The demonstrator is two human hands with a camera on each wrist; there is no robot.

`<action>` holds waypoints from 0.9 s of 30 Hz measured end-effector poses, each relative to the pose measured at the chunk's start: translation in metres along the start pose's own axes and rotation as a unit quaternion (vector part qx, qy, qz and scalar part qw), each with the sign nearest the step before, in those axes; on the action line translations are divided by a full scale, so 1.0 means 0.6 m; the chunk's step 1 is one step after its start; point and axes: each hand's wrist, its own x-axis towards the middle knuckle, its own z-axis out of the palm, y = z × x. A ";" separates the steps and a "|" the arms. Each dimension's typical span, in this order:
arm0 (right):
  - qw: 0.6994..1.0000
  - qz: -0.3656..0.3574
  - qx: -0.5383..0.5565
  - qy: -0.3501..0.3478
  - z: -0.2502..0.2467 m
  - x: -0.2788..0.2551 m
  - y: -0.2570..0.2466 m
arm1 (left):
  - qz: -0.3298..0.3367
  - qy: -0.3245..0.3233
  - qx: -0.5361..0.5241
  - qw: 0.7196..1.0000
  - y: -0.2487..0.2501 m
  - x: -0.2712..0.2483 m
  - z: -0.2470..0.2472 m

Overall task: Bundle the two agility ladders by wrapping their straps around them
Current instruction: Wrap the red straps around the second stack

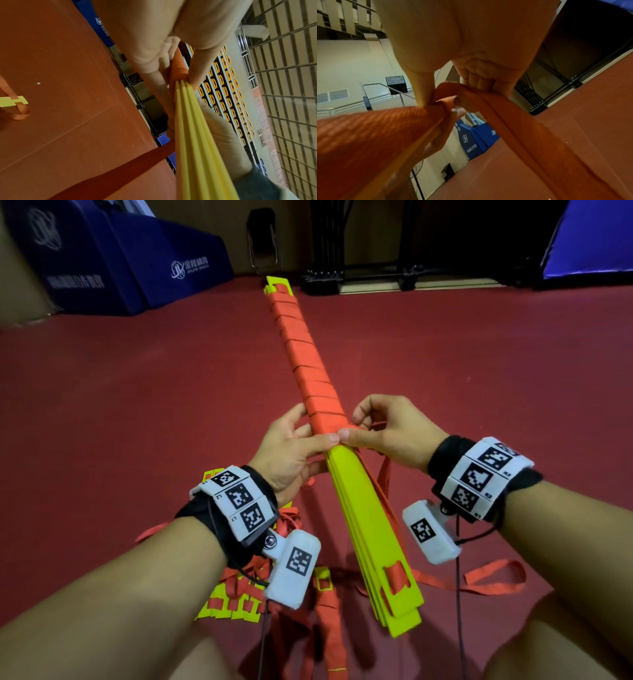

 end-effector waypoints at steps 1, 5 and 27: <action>1.000 0.012 -0.008 -0.013 -0.001 -0.001 0.000 | 0.001 0.001 0.006 1.000 0.002 0.000 -0.001; 0.995 0.028 0.002 -0.092 0.001 -0.009 -0.009 | -0.002 -0.002 0.016 1.000 0.005 0.000 -0.002; 0.990 0.020 0.104 -0.089 -0.019 -0.003 -0.017 | 0.030 0.051 -0.053 0.997 0.007 0.004 -0.006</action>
